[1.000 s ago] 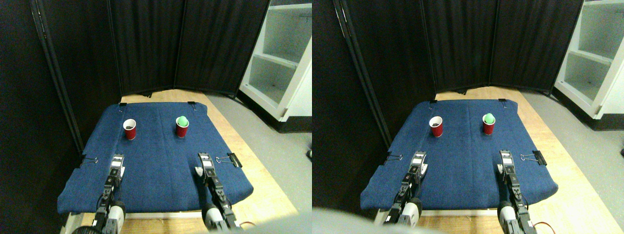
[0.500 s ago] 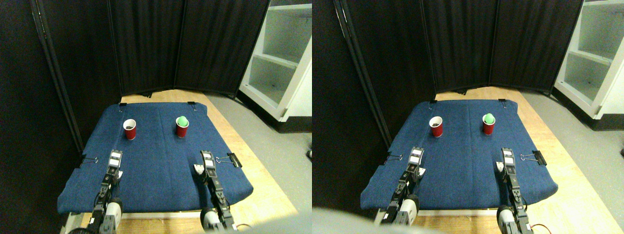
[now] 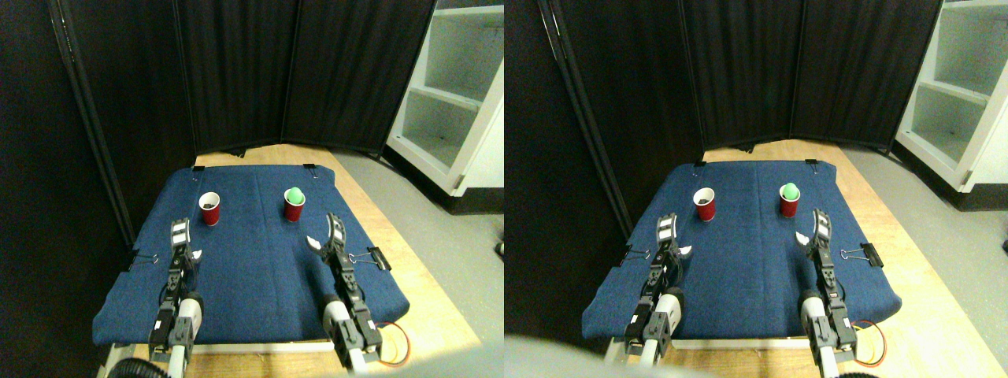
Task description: Pour (bimanual)
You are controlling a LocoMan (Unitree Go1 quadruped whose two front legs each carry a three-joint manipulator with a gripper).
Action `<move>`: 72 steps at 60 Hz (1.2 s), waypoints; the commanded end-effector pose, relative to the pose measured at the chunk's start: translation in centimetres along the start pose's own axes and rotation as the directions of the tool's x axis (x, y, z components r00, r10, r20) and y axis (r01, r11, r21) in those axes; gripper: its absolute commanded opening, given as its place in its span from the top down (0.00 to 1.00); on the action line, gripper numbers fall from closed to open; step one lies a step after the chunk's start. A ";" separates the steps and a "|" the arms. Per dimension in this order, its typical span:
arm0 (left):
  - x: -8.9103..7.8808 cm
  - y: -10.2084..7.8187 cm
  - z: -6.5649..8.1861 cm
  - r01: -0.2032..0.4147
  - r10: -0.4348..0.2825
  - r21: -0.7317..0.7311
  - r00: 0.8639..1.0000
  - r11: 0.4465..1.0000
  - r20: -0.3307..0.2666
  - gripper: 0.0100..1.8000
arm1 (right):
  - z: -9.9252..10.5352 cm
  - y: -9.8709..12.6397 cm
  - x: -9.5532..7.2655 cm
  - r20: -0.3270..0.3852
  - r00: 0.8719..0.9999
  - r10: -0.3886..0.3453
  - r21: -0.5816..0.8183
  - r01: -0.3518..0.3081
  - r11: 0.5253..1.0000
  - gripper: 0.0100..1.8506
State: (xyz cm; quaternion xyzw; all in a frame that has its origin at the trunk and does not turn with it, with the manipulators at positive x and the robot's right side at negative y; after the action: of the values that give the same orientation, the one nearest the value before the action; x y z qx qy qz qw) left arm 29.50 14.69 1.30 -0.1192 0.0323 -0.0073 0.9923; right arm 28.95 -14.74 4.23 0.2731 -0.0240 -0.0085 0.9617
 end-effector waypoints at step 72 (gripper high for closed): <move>6.9 0.8 -0.6 -0.237 0.296 -0.754 0.953 0.613 -0.059 0.45 | -3.9 -1.5 7.1 -0.111 0.973 -0.204 0.671 0.225 0.707 0.46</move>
State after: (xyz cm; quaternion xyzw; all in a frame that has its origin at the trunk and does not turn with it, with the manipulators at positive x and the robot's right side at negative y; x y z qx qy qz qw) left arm 35.95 15.41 -0.02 -0.5012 0.0179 0.1723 0.8478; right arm 35.61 -14.55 0.21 0.5874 0.0324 -0.1146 0.8005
